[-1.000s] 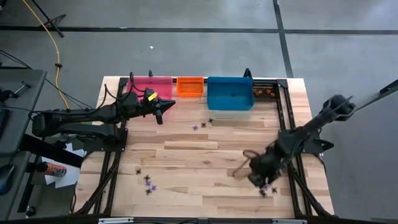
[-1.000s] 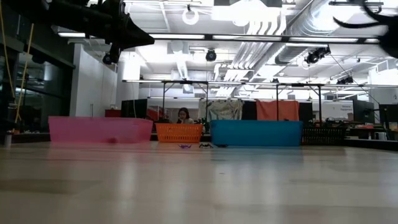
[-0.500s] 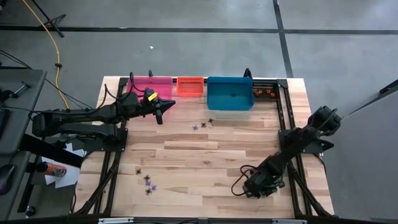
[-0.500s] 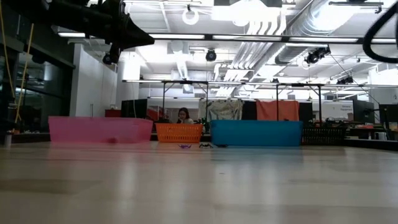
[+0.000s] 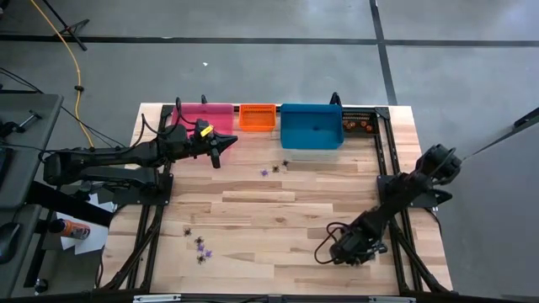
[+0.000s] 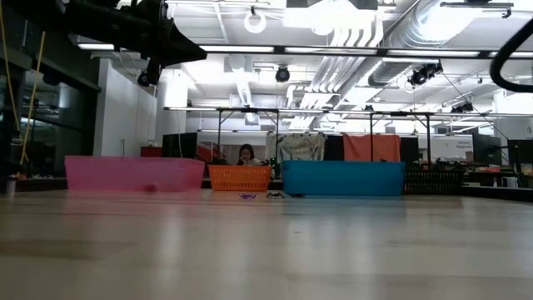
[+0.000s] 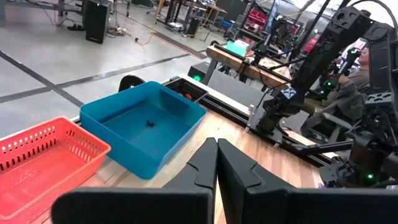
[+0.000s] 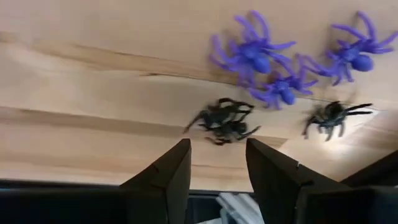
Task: Sort Halloween decoration
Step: Put the black spider toy into the blue bin
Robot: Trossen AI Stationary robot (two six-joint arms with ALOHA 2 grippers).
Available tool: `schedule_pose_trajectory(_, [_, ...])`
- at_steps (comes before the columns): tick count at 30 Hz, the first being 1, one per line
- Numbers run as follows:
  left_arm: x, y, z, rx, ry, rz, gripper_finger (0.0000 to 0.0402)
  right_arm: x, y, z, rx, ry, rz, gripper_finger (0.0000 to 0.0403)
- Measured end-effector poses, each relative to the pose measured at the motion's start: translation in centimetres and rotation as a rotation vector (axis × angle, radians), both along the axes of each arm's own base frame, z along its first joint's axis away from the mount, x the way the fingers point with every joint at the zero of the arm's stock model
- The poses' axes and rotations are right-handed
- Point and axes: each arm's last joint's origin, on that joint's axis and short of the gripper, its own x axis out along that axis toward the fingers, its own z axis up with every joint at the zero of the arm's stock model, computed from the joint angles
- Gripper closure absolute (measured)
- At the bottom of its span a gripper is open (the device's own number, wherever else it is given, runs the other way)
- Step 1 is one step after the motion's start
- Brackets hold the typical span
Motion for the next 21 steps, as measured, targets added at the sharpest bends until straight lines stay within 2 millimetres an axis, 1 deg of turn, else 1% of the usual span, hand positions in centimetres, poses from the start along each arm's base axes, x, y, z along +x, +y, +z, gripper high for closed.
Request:
schedule_pose_trajectory(4, [0.0,0.0,0.0,0.0,0.0,0.0,0.0401,-0.3,0.3,-0.3,-0.005,0.013,0.015,0.026])
schedule_pose_trajectory(14, [0.0,0.0,0.0,-0.001,0.003,0.0,0.0401,0.1,0.6,-1.6,0.0,0.009,0.074,0.0266])
schedule_pose_trajectory(16, [0.0,0.0,0.0,-0.001,0.002,0.0,0.0401,0.1,0.5,-1.6,-0.001,-0.004,0.093,0.0278])
schedule_pose_trajectory(18, [0.0,0.0,0.0,-0.001,0.003,0.0,0.0401,0.1,0.5,-1.6,0.0,-0.016,0.113,0.0301])
schedule_pose_trajectory(21, [0.0,0.0,0.0,-0.001,0.004,0.0,0.0401,0.2,0.7,-1.4,0.003,-0.047,0.161,0.0355])
